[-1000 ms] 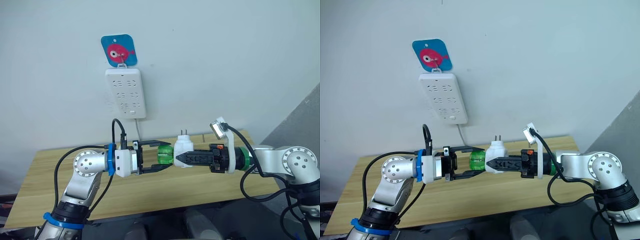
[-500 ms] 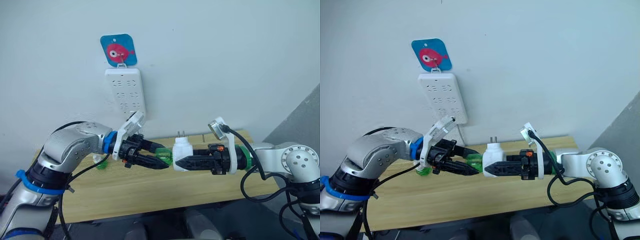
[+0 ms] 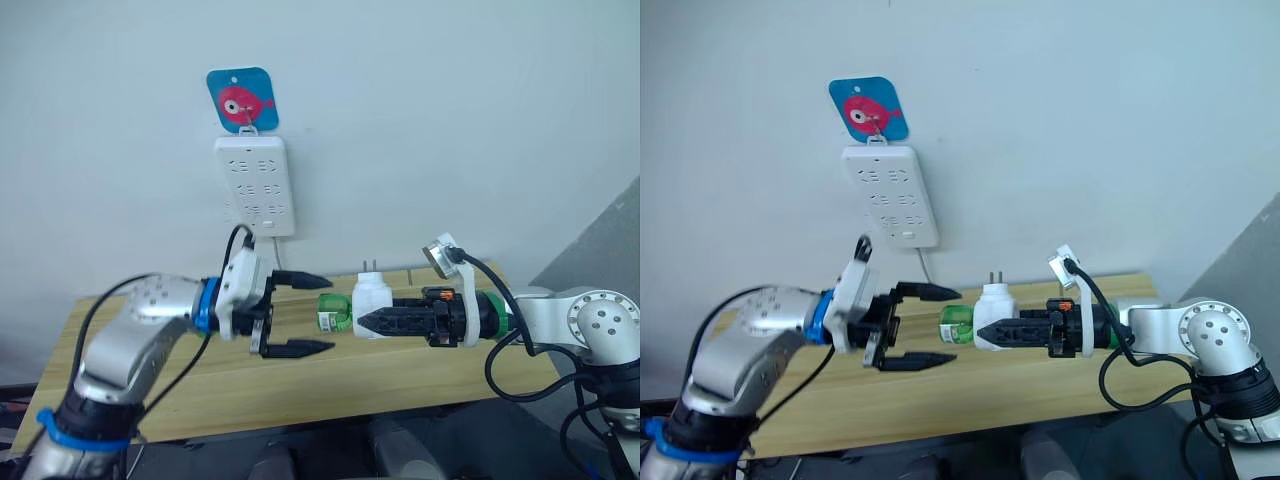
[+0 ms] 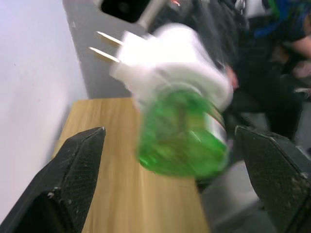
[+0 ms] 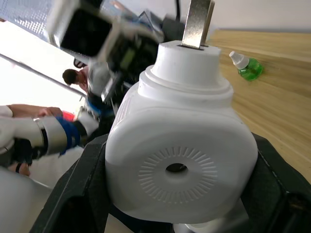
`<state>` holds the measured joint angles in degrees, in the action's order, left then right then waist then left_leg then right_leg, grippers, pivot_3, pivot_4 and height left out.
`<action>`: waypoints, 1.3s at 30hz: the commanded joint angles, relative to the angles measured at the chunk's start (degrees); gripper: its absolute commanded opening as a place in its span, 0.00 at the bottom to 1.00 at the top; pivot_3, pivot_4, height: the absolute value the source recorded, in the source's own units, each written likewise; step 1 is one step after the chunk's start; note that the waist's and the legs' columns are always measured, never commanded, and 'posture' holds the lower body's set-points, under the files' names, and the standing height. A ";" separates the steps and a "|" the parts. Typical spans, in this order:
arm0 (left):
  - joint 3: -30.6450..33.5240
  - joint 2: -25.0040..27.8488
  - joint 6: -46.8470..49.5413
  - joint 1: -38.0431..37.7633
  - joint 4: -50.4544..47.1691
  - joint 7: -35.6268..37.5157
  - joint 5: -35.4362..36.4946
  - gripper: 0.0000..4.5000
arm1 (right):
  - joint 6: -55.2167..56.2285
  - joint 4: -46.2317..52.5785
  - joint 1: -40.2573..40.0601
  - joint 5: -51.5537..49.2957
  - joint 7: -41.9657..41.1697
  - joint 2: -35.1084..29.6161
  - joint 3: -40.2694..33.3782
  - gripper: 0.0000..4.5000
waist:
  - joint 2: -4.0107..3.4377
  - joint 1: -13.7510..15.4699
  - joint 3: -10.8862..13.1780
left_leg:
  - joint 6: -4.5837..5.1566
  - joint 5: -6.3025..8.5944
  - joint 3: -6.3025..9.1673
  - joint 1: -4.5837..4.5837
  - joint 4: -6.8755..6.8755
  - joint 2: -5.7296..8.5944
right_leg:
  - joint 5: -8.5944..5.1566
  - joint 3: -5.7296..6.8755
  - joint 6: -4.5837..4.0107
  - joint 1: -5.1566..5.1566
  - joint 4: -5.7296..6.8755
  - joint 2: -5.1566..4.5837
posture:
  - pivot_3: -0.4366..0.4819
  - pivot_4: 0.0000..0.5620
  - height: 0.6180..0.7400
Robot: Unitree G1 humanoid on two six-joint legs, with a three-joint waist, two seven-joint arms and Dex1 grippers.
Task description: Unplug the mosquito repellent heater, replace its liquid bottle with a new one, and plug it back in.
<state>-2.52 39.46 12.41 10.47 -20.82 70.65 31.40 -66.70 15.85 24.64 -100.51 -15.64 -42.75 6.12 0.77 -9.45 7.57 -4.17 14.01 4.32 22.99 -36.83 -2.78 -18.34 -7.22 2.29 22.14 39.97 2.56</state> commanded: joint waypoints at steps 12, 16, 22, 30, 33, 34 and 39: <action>-0.13 -9.55 -36.91 -1.13 9.26 -1.82 -13.29 1.00 | 0.81 -0.47 1.08 -4.26 2.91 0.66 -2.18 0.68 | 0.05 1.35 0.02 | 0.00 0.00 -0.06 -0.02 -0.10 0.04 | 0.04 -0.10 0.07 -0.09 -0.01 -0.01 | 0.33 0.16 1.00; -2.20 -10.48 -39.64 1.07 12.64 -2.69 -14.36 1.00 | 0.87 -0.32 1.21 -4.47 3.25 0.81 -2.12 0.68 | 0.05 1.31 0.02 | 0.00 0.00 -0.04 -0.01 -0.09 0.04 | 0.04 -0.08 0.07 -0.08 -0.01 -0.01 | 0.32 0.16 1.00; -3.24 -9.90 -39.91 3.01 13.96 -3.41 -14.14 0.91 | 0.97 0.06 1.32 -4.54 3.54 1.03 -2.06 0.68 | 0.05 1.23 0.02 | 0.01 0.00 -0.04 -0.02 -0.10 0.04 | 0.04 -0.07 0.07 -0.09 0.00 -0.01 | 0.32 0.16 1.00; -3.30 -8.91 -37.50 3.88 12.21 -3.62 -12.17 0.51 | 1.22 0.03 1.51 -4.40 3.93 1.76 -2.09 0.68 | 0.05 1.12 0.02 | 0.01 0.00 -0.01 -0.01 -0.09 0.04 | 0.04 -0.06 0.07 -0.09 0.00 -0.01 | 0.32 0.16 1.00; -3.60 -6.81 -35.03 4.33 10.73 -1.57 -10.39 0.51 | 1.13 0.03 1.56 -4.28 3.91 1.79 -2.15 0.68 | 0.05 1.11 0.02 | 0.01 0.00 -0.01 -0.01 -0.10 0.04 | 0.04 -0.05 0.07 -0.09 0.00 -0.01 | 0.32 0.16 1.00; -3.86 -5.63 -34.16 4.71 10.42 -0.13 -9.80 0.51 | 1.04 0.01 1.63 -4.11 3.76 1.76 -2.18 0.68 | 0.05 1.10 0.02 | 0.01 0.00 -0.01 -0.01 -0.10 0.04 | 0.04 -0.05 0.07 -0.09 0.00 -0.01 | 0.32 0.16 1.00; -6.75 7.36 4.82 11.19 7.65 0.91 -0.59 0.51 | -0.81 3.29 2.21 1.36 -2.24 0.35 -2.53 0.68 | 0.04 0.83 0.02 | 0.01 0.00 0.11 0.02 -0.10 0.04 | 0.04 0.03 0.07 -0.08 0.03 0.02 | 0.33 0.16 1.00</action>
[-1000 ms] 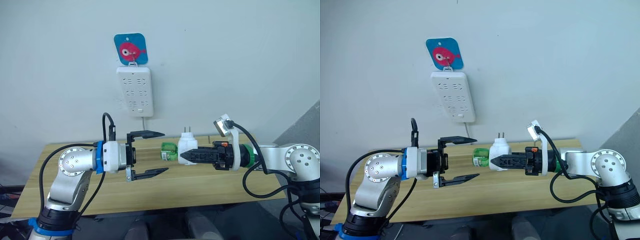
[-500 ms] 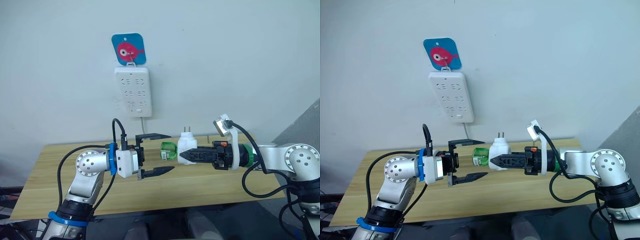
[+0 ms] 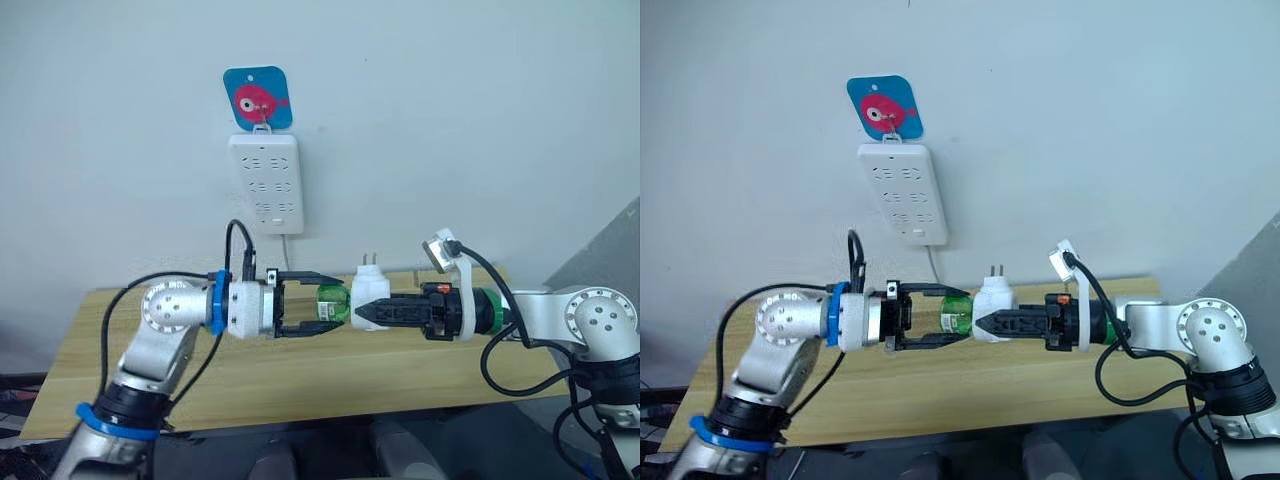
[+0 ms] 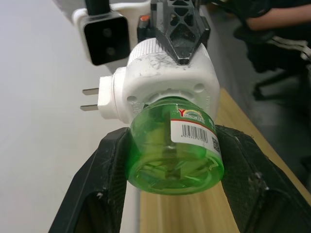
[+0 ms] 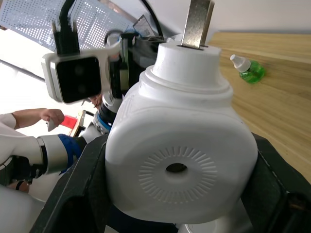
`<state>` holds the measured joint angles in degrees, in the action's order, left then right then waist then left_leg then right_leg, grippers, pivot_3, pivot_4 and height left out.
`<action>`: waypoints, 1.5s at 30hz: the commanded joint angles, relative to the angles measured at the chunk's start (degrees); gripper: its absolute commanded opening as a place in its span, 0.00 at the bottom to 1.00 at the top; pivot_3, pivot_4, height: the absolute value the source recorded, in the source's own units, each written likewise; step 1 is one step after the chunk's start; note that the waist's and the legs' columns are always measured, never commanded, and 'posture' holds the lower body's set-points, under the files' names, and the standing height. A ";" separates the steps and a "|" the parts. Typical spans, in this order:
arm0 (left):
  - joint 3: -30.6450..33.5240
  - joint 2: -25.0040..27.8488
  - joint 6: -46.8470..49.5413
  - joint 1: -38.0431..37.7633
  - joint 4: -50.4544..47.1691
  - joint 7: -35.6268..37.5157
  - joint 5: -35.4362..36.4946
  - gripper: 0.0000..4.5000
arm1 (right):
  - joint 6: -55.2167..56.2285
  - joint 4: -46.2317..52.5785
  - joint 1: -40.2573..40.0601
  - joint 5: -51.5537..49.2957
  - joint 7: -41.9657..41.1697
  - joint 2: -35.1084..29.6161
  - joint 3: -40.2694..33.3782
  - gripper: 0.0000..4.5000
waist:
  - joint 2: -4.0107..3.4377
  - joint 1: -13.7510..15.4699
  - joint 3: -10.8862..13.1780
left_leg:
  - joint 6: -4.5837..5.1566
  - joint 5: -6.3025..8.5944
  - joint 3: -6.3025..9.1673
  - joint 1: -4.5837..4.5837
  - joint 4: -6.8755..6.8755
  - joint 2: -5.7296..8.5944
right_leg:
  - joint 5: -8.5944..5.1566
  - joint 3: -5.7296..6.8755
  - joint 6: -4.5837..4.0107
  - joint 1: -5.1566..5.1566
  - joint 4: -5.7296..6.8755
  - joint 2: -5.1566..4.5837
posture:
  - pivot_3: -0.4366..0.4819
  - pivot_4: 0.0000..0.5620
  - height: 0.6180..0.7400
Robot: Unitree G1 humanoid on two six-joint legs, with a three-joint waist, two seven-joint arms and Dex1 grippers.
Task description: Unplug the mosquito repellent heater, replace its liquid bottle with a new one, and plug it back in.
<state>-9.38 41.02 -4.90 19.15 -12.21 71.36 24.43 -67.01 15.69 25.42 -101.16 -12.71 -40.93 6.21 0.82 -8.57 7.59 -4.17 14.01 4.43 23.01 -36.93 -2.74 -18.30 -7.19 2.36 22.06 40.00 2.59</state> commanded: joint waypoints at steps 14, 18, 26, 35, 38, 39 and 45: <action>2.37 8.54 53.75 10.97 -3.17 -0.58 24.36 0.67 | 0.23 8.65 0.45 8.84 -12.99 -1.23 -2.56 0.68 | 0.01 -0.99 0.05 | 0.00 0.00 0.11 0.01 0.09 -0.02 | -0.05 0.15 -0.08 0.05 -0.01 0.01 | 0.32 0.16 1.00; 3.56 8.53 48.82 8.44 -5.48 0.21 21.24 0.93 | 0.39 7.72 0.38 7.86 -12.02 -0.95 -2.81 0.68 | 0.01 -0.86 0.05 | 0.00 0.00 0.09 0.00 0.08 -0.01 | -0.05 0.13 -0.08 0.04 -0.01 0.01 | 0.33 0.15 1.00; 7.52 7.59 39.68 3.48 -8.95 0.12 17.01 1.00 | 0.62 5.69 0.04 6.90 -10.72 -0.94 -3.49 0.68 | 0.01 -0.78 0.05 | -0.01 0.00 0.08 0.01 0.07 -0.02 | -0.05 0.12 -0.08 0.04 -0.01 0.01 | 0.33 0.15 1.00; 8.02 -0.25 2.09 -5.92 -4.50 2.65 0.46 1.00 | 0.56 4.16 0.07 6.00 -9.49 -0.43 -4.03 0.68 | 0.01 -0.44 0.04 | -0.01 0.00 0.00 -0.01 0.05 -0.01 | -0.04 0.03 -0.09 0.04 -0.01 0.00 | 0.34 0.14 1.00; 8.15 -5.31 -8.01 -5.23 -1.07 0.21 -2.55 1.00 | 0.54 4.09 0.26 6.21 -9.29 0.03 -3.94 0.68 | 0.02 0.21 0.04 | -0.01 0.00 -0.02 -0.01 -0.01 -0.01 | -0.03 0.00 -0.07 0.01 -0.01 0.00 | 0.34 0.14 1.00; 8.16 -6.83 -9.80 -5.06 -0.22 -0.84 -3.01 1.00 | 0.53 4.09 0.33 6.24 -9.19 0.19 -3.90 0.68 | 0.02 0.34 0.03 | -0.01 0.00 -0.03 0.00 -0.02 -0.01 | -0.02 -0.01 -0.06 0.01 -0.02 0.00 | 0.34 0.14 1.00; 6.44 -10.77 -17.56 -4.15 2.67 -0.92 -3.51 1.00 | 0.13 4.14 0.57 6.13 -8.86 0.41 -4.02 0.68 | 0.03 0.49 0.02 | 0.00 0.00 -0.05 -0.01 -0.01 -0.01 | 0.00 -0.02 -0.04 0.00 -0.01 -0.01 | 0.33 0.14 1.00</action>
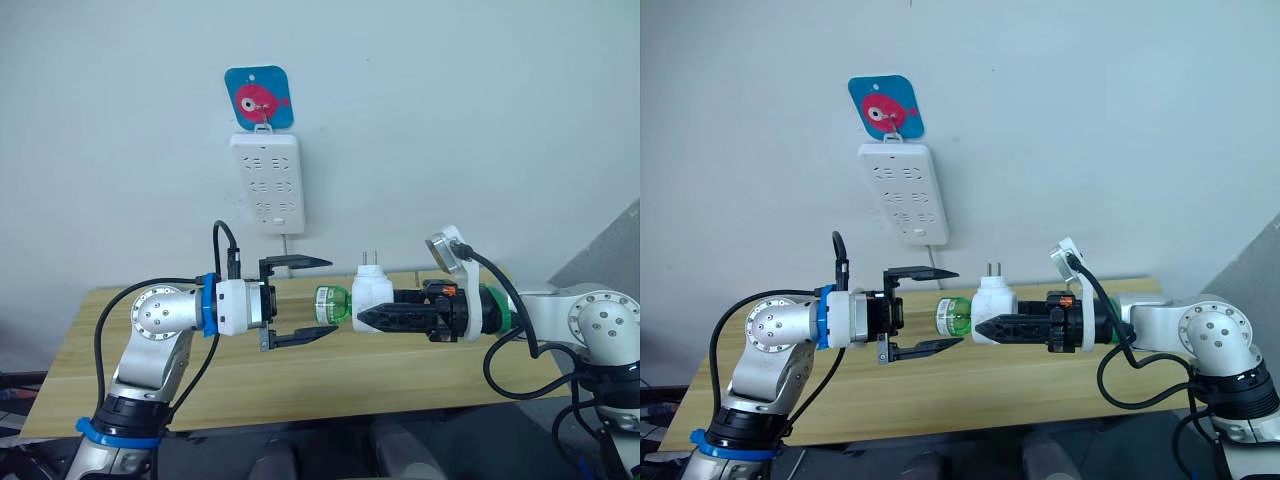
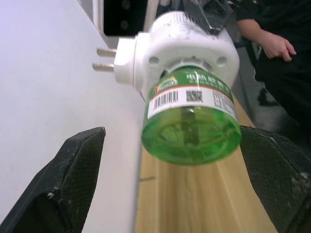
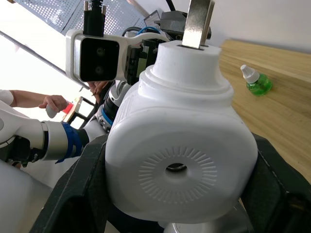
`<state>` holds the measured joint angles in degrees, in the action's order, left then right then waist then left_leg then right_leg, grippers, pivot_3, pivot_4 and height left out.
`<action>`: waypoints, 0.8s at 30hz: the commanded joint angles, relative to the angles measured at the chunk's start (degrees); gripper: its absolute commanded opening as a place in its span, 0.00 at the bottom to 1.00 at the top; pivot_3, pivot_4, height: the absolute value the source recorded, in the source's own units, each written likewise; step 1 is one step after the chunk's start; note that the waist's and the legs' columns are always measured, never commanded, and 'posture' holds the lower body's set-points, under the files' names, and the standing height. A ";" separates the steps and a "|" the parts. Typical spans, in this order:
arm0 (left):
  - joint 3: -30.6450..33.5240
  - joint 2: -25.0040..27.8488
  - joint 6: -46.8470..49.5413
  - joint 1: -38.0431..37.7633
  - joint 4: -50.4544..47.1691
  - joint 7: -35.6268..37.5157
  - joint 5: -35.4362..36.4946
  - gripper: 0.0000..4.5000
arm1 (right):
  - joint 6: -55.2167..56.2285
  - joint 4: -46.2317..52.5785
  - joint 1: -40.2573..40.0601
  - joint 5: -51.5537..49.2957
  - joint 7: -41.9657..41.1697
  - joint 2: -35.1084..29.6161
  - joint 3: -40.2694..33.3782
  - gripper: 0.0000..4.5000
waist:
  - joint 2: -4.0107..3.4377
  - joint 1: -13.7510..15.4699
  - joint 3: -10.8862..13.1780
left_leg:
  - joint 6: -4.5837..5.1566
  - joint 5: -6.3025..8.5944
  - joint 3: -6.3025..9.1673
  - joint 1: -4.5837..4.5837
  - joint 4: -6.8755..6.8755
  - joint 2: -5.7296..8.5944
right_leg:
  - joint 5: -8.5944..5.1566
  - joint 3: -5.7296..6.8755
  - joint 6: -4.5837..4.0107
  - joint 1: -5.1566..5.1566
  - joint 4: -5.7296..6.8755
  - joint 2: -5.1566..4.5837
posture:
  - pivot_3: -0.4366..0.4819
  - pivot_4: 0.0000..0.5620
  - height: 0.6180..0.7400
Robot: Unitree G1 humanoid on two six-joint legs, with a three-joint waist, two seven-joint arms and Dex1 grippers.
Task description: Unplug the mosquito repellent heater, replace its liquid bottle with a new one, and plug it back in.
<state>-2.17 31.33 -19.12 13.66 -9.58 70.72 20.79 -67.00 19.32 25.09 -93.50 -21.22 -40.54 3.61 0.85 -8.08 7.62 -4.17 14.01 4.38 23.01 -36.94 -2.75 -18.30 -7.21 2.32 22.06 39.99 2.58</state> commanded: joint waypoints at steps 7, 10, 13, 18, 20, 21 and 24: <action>-2.48 -1.14 -4.78 2.41 0.77 0.86 1.63 0.80 | -0.12 0.76 0.83 -1.48 -0.20 -0.13 -1.52 0.68 | 0.00 -0.11 0.00 | 0.00 0.00 0.00 -0.01 0.00 0.00 | 0.00 0.00 0.00 -0.01 0.01 0.00 | 0.33 0.15 1.00; -2.92 -0.54 -3.50 2.01 -0.20 1.43 2.66 0.59 | -0.14 0.92 0.72 -1.47 -0.10 -0.14 -1.54 0.68 | 0.00 -0.17 0.00 | 0.00 0.00 0.01 -0.01 0.00 0.00 | 0.00 0.00 0.01 -0.01 0.02 0.00 | 0.33 0.15 1.00; -3.16 0.00 -2.40 1.80 -1.28 1.26 3.26 0.51 | -0.17 1.03 0.63 -1.37 -0.07 -0.14 -1.54 0.68 | 0.00 -0.18 0.00 | 0.00 0.00 0.01 -0.01 0.00 0.00 | 0.00 0.01 0.01 -0.01 0.02 0.00 | 0.33 0.16 1.00; -3.91 7.64 17.27 2.44 -6.91 0.02 7.16 0.51 | -0.31 1.15 0.48 -0.94 -0.36 -0.41 -1.72 0.68 | 0.00 -0.25 0.00 | 0.00 0.00 0.04 -0.01 0.01 -0.01 | 0.00 0.03 0.01 -0.01 0.03 0.01 | 0.34 0.16 1.00; -4.09 12.51 32.27 4.02 -9.10 -2.26 11.80 0.51 | -0.55 1.36 0.51 -0.26 -1.02 -0.69 -1.77 0.68 | 0.00 -0.30 0.01 | 0.00 0.00 0.08 0.00 0.01 -0.01 | -0.01 0.06 0.02 -0.01 0.04 0.01 | 0.34 0.16 1.00; -4.08 14.87 39.19 5.37 -9.74 -2.84 14.67 0.51 | -0.70 1.65 0.53 0.34 -1.57 -0.88 -1.76 0.68 | 0.00 -0.39 0.01 | 0.01 0.00 0.10 0.00 0.01 -0.01 | -0.01 0.07 0.02 -0.01 0.05 0.01 | 0.34 0.17 1.00; -3.50 19.26 56.08 9.93 -9.88 -4.85 23.12 0.51 | -0.83 2.51 0.45 1.99 -3.05 -1.29 -1.69 0.68 | 0.01 -0.36 0.02 | 0.00 0.00 0.12 -0.01 0.00 0.00 | -0.01 0.11 0.02 -0.02 0.05 0.01 | 0.34 0.17 1.00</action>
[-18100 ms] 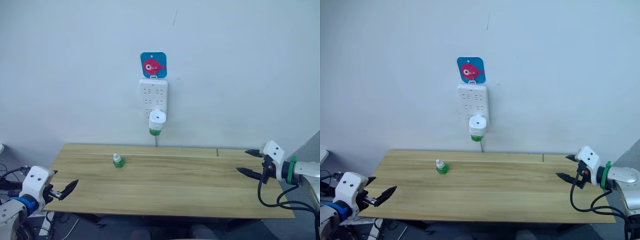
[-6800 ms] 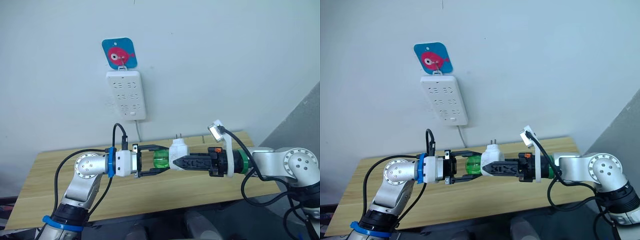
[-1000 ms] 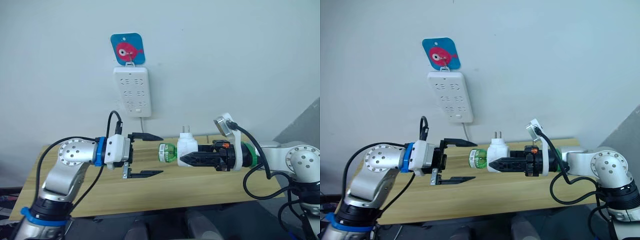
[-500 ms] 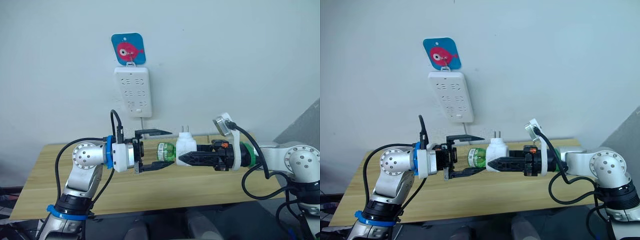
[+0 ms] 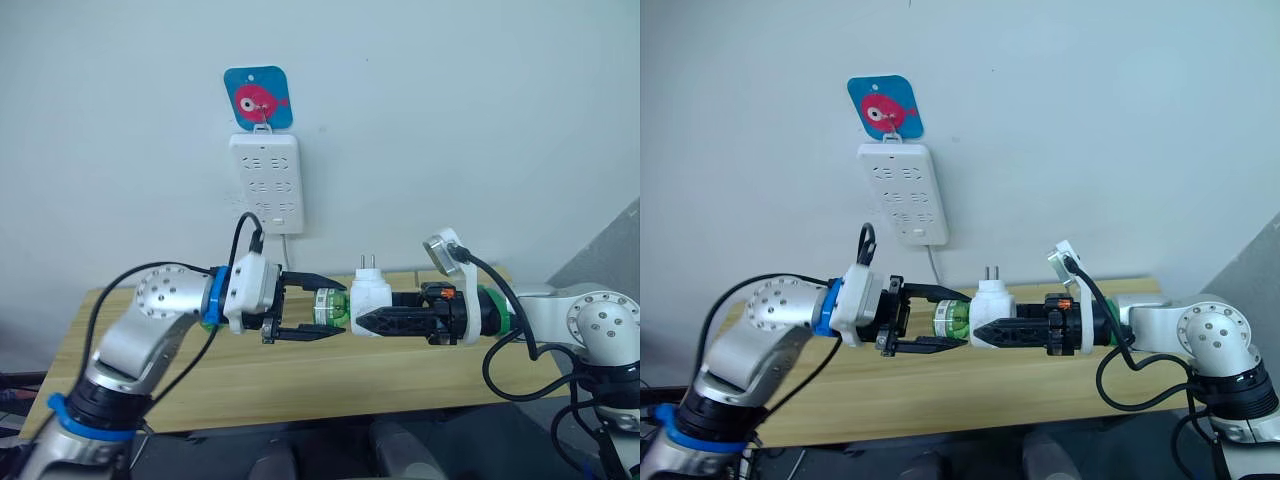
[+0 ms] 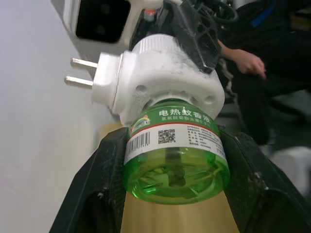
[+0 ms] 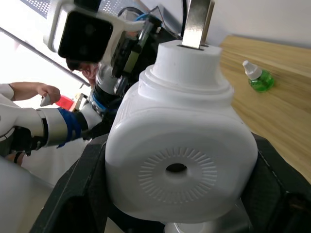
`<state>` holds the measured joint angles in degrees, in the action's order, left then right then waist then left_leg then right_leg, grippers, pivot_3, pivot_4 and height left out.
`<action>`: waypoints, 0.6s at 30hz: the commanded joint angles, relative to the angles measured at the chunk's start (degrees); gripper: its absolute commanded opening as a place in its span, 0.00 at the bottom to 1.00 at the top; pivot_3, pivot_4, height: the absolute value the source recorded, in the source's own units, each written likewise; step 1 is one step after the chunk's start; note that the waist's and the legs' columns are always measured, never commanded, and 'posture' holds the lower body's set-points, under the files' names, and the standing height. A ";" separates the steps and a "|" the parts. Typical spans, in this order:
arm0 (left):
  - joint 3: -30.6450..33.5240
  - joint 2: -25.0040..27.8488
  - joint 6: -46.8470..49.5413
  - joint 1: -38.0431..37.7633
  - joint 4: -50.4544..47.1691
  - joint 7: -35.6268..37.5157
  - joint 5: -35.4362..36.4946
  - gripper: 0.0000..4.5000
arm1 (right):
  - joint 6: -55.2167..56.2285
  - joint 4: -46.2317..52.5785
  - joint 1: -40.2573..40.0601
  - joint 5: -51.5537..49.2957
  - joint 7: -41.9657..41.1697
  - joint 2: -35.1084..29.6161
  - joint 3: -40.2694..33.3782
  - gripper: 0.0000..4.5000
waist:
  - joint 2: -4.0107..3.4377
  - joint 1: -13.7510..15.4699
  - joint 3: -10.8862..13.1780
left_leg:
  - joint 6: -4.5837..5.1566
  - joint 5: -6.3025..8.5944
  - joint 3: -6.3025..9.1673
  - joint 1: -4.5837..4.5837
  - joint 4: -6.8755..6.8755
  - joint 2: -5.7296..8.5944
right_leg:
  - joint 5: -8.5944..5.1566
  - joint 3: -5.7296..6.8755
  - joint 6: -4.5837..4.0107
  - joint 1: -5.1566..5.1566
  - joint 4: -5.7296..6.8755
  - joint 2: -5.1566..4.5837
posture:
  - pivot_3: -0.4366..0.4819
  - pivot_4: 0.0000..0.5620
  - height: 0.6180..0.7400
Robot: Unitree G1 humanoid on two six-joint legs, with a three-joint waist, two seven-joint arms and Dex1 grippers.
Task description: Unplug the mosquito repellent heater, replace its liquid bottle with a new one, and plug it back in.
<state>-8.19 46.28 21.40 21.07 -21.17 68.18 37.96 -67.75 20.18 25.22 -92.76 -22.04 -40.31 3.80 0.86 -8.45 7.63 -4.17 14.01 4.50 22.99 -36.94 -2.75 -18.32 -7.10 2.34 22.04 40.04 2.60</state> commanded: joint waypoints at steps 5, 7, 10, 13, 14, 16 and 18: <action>4.17 6.64 32.75 7.01 3.53 -5.27 15.81 0.51 | 0.29 2.93 0.20 4.23 -4.55 -1.81 -1.75 0.68 | 0.00 0.03 0.01 | 0.00 0.00 0.00 -0.01 0.03 -0.01 | -0.01 0.03 0.00 0.02 -0.01 0.00 | 0.33 0.17 1.00; 4.89 6.66 36.79 7.78 4.93 -5.97 18.47 0.51 | 0.47 3.23 0.09 5.00 -5.24 -1.79 -1.88 0.68 | 0.00 0.01 0.01 | 0.00 0.00 0.00 -0.01 0.05 -0.01 | -0.01 0.03 -0.01 0.02 -0.01 0.01 | 0.33 0.17 1.00; 5.72 6.46 40.20 8.13 7.19 -7.10 20.48 0.51 | 0.70 3.64 -0.10 5.77 -6.10 -1.93 -1.98 0.68 | 0.00 0.03 0.02 | 0.00 0.00 0.00 0.00 0.05 -0.01 | -0.02 0.03 -0.02 0.04 -0.01 0.01 | 0.33 0.17 1.00; 6.31 5.99 38.36 6.80 6.84 -6.90 20.19 0.51 | 0.95 3.80 -0.21 6.06 -6.49 -1.92 -1.93 0.68 | 0.00 0.06 0.02 | -0.01 0.00 0.00 0.00 0.04 -0.01 | -0.02 0.02 -0.02 0.04 -0.01 0.01 | 0.33 0.17 1.00; 6.24 5.78 37.47 6.26 6.33 -7.30 19.64 0.51 | 1.00 3.83 -0.21 6.12 -6.55 -1.85 -1.90 0.68 | 0.00 0.07 0.02 | 0.00 0.00 -0.01 0.00 0.04 -0.01 | -0.02 0.01 -0.02 0.04 -0.02 0.01 | 0.33 0.17 1.00; 6.12 5.58 36.16 5.61 5.71 -7.63 19.01 0.51 | 1.04 3.85 -0.21 6.15 -6.56 -1.76 -1.89 0.68 | 0.00 0.08 0.02 | -0.01 0.00 -0.01 -0.01 0.04 -0.01 | -0.02 0.00 -0.03 0.04 -0.01 0.01 | 0.33 0.17 1.00; 6.02 5.36 32.19 3.85 3.88 -5.51 18.03 0.51 | 1.08 3.60 -0.15 5.75 -6.16 -1.48 -1.94 0.68 | 0.00 0.11 0.02 | -0.01 0.00 -0.01 0.00 0.04 -0.01 | -0.01 0.00 -0.03 0.04 -0.02 0.01 | 0.33 0.17 1.00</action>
<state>-6.35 49.65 54.93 26.03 -19.08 63.13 60.01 -66.62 23.77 25.27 -86.57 -27.42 -40.28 4.87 0.86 -8.34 7.65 -4.17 14.01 4.47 22.98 -36.89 -2.76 -18.33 -7.12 2.31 22.09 40.02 2.60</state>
